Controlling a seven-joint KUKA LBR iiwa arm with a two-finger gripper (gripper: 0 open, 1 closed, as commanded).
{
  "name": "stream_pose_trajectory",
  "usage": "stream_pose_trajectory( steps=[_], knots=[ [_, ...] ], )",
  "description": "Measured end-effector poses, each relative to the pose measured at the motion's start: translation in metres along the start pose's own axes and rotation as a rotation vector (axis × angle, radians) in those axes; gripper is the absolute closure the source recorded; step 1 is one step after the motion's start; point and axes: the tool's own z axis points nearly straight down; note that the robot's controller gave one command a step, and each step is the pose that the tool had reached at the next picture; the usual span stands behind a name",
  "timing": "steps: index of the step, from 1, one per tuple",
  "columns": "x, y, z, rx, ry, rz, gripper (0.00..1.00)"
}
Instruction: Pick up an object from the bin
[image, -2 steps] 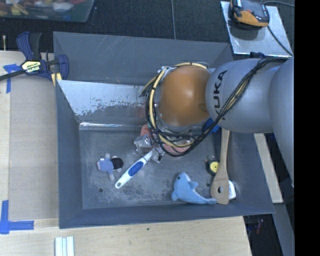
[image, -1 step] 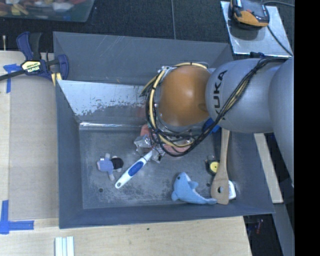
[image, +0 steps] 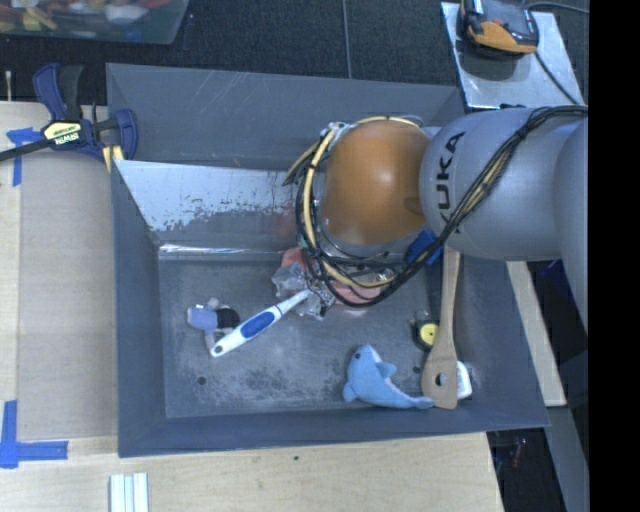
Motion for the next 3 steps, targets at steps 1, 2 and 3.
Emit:
stream_pose_trajectory(
  steps=[1, 2, 3],
  knots=[
    [-0.001, -0.001, -0.012, 0.002, -0.003, 0.001, 1.00],
    [-0.001, -0.001, -0.028, 0.003, -0.004, 0.004, 1.00],
    [-0.001, -0.001, -0.036, 0.005, -0.007, 0.007, 1.00]
  ],
)
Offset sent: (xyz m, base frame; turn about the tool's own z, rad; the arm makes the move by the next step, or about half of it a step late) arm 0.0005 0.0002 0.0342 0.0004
